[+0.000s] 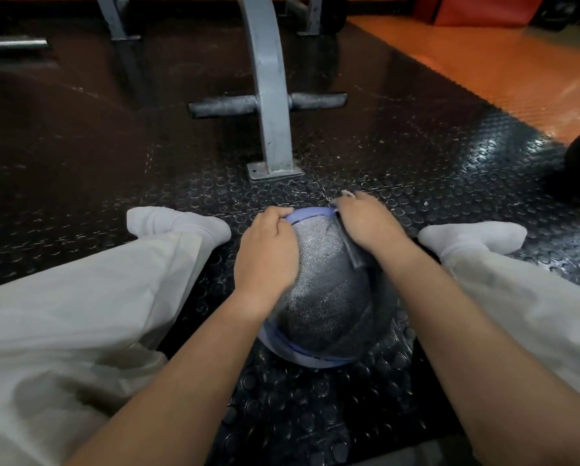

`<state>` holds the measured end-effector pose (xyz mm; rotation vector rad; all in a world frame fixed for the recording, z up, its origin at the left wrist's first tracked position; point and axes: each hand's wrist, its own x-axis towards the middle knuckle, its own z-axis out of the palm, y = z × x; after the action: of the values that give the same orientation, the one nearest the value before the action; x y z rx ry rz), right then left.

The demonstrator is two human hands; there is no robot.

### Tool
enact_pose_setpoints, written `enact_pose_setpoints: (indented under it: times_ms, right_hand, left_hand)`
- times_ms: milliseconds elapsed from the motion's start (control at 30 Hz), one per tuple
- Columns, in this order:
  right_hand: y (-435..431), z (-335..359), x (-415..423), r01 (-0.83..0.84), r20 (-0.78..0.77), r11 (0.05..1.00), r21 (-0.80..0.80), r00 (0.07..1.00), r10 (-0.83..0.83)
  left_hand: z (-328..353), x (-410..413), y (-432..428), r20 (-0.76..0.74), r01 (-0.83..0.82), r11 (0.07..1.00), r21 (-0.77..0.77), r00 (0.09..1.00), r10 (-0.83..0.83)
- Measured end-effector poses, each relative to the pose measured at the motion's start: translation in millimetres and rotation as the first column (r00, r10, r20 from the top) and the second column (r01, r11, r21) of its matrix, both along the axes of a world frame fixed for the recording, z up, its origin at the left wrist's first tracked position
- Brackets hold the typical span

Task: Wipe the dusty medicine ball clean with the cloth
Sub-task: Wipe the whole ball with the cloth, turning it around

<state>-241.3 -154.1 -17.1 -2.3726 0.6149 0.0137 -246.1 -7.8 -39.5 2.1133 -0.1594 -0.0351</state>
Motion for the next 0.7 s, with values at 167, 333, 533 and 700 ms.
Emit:
enact_pose_setpoints:
  times_ms: [167,333,533,700]
  right_hand:
    - [45,2,-47,-0.05,0.226,0.912,-0.407,0.962,0.153]
    - [12,9,-15,-0.139,0.088,0.983,-0.12,0.985,0.15]
    - [-3,3,11,-0.004,-0.012,0.997,-0.072,1.0,0.003]
    - [31,4,-44,-0.145,0.222,0.924,-0.354,0.946,0.234]
  left_hand:
    - [-4,9,12,-0.083,-0.045,0.989,-0.141,0.996,0.033]
    - [-4,-4,12,0.052,0.071,0.997,0.003,0.996,-0.071]
    - [0,-6,-8,0.107,0.045,0.998,0.052,0.993,-0.05]
    - [-6,2,5,0.063,0.084,0.996,-0.008,0.995,-0.083]
